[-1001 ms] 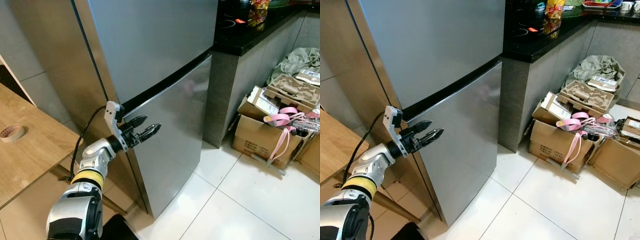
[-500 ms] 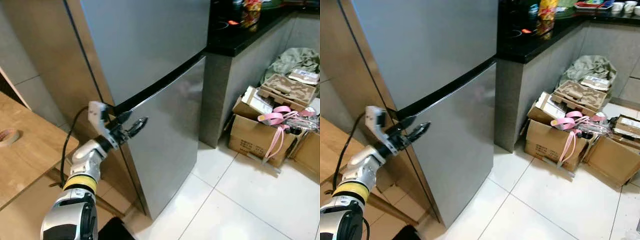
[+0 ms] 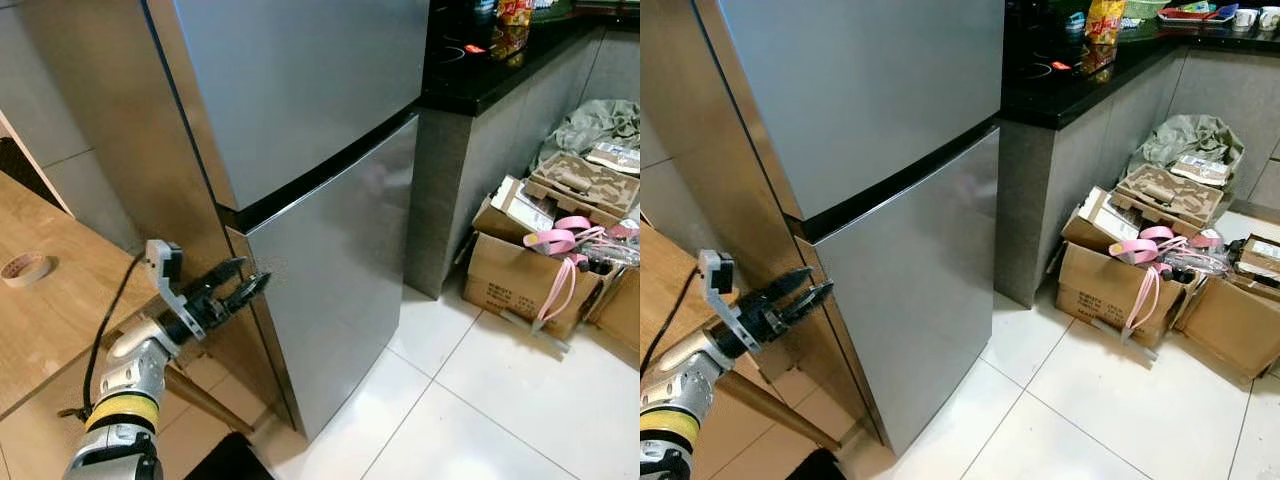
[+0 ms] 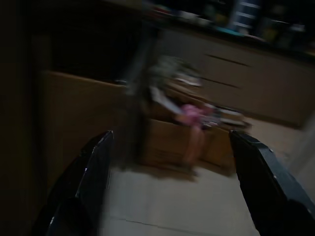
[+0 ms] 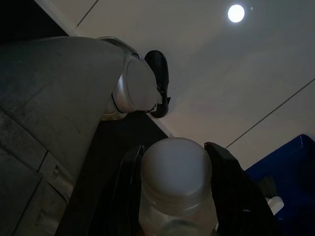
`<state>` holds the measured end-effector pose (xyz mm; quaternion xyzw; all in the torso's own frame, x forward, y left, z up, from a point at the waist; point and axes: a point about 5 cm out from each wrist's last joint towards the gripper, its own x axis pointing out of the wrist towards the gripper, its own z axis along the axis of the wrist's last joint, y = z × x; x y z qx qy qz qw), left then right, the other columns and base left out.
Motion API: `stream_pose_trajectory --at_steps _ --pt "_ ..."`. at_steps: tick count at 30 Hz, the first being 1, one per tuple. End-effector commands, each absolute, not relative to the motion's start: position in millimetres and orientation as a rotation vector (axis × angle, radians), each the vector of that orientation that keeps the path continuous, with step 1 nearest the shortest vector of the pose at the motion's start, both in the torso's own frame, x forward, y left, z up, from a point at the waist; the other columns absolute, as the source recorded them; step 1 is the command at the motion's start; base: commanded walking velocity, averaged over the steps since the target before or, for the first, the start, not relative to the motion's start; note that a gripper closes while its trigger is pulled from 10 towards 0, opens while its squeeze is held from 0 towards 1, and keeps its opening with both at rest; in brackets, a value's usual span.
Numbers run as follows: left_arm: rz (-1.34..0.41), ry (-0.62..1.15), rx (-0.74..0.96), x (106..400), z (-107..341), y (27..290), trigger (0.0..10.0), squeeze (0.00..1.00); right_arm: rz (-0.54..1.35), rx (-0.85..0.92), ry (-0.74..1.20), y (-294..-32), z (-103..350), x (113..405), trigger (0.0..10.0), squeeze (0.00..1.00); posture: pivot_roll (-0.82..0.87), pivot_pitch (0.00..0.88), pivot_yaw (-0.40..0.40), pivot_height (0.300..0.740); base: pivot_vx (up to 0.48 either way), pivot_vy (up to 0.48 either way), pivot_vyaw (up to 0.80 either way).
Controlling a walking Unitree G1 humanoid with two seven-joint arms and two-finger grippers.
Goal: Restocking fridge
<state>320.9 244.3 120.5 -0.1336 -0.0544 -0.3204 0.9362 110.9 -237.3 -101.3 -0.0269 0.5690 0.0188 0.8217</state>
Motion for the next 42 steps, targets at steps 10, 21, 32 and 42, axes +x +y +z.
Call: stream_pose_trajectory --at_steps 10,21,32,42 --pt "-0.539 -0.138 -0.202 335 129 236 10.0 0.00 0.062 -0.064 1.253 -235 -106 94 10.0 0.00 -0.09 0.000 0.055 0.740 0.000 0.000 0.00" --pt "-0.574 -0.164 -0.105 352 149 218 10.0 0.00 0.073 -0.092 1.298 -247 -108 65 10.0 0.00 -0.11 0.129 0.043 0.740 0.000 0.000 0.00" --pt "-0.514 -0.175 -0.022 367 170 220 10.0 0.00 0.085 -0.146 1.295 -264 -103 61 10.0 0.00 -0.13 0.193 0.028 0.740 0.000 0.000 0.00" --pt "-0.845 -0.215 -0.063 371 185 169 10.0 0.00 0.093 -0.162 1.271 -265 -101 68 10.0 0.00 -0.14 0.179 0.034 0.740 0.000 0.000 0.00"
